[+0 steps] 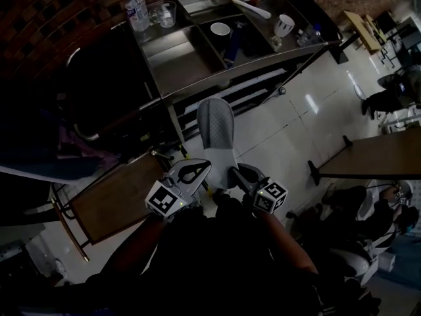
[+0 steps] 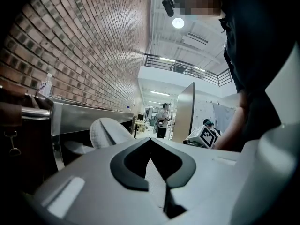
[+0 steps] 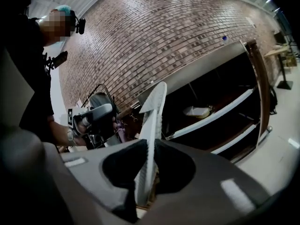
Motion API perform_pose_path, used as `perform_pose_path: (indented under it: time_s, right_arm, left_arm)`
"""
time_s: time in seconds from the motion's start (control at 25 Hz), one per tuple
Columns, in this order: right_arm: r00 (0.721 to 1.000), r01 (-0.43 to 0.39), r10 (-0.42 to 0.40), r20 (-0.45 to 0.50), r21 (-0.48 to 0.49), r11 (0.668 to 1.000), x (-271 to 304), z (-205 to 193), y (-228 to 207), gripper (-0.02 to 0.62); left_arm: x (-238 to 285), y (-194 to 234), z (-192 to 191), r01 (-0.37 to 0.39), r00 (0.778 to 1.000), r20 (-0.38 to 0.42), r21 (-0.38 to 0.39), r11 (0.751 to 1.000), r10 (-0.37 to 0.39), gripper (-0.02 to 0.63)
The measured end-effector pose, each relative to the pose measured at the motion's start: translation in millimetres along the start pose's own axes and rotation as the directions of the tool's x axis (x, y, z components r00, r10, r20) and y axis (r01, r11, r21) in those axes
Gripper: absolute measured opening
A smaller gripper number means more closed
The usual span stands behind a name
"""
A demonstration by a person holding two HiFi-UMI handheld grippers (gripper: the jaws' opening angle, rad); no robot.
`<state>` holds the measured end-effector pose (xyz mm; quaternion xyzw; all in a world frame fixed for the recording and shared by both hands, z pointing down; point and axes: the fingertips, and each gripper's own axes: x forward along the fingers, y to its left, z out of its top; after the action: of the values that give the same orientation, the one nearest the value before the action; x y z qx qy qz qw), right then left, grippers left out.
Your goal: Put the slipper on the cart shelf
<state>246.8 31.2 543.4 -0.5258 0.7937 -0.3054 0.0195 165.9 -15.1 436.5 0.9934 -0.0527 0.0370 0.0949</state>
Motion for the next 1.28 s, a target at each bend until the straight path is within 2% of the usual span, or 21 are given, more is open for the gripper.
perform_pose_path:
  time_s: [0.16, 0.28, 0.44, 0.64, 0.92, 1.08, 1.28]
  right_arm:
    - [0.999, -0.041, 0.041, -0.031, 0.008, 0.999, 6.2, -4.6, -13.2, 0.052]
    - [0.996, -0.079, 0.081, -0.047, 0.048, 0.996, 13.3, -5.7, -26.6, 0.052]
    - [0.985, -0.136, 0.141, -0.096, 0.053, 0.989, 24.0, -7.0, -49.2, 0.052]
    - [0.964, -0.208, 0.223, -0.146, 0.113, 0.972, 37.3, -8.0, -76.8, 0.052]
    - [0.922, -0.305, 0.333, -0.196, 0.159, 0.939, 55.8, 3.3, -104.2, 0.052]
    - [0.903, -0.325, 0.365, -0.227, 0.194, 0.925, 67.1, 5.4, -117.1, 0.052]
    - [0.907, -0.301, 0.352, -0.232, 0.228, 0.926, 86.6, 9.6, -135.0, 0.052]
  left_arm:
    - [7.7, 10.4, 0.8, -0.038, 0.999, -0.005, 0.005, 0.999, 0.038, 0.003]
    - [17.6, 20.0, 0.2, -0.087, 0.996, -0.011, 0.005, 0.996, 0.087, 0.003]
    - [36.4, 32.3, 0.2, -0.159, 0.987, -0.025, 0.009, 0.987, 0.159, 0.003]
    - [59.6, 47.1, 5.8, -0.252, 0.967, -0.032, -0.004, 0.968, 0.251, 0.003]
    - [94.3, 64.0, 6.7, -0.35, 0.934, -0.073, 0.015, 0.937, 0.35, 0.003]
    - [108.3, 63.3, 12.3, -0.383, 0.92, -0.072, 0.028, 0.923, 0.384, 0.002]
    - [110.5, 63.4, 11.5, -0.408, 0.907, -0.093, 0.042, 0.912, 0.411, 0.003]
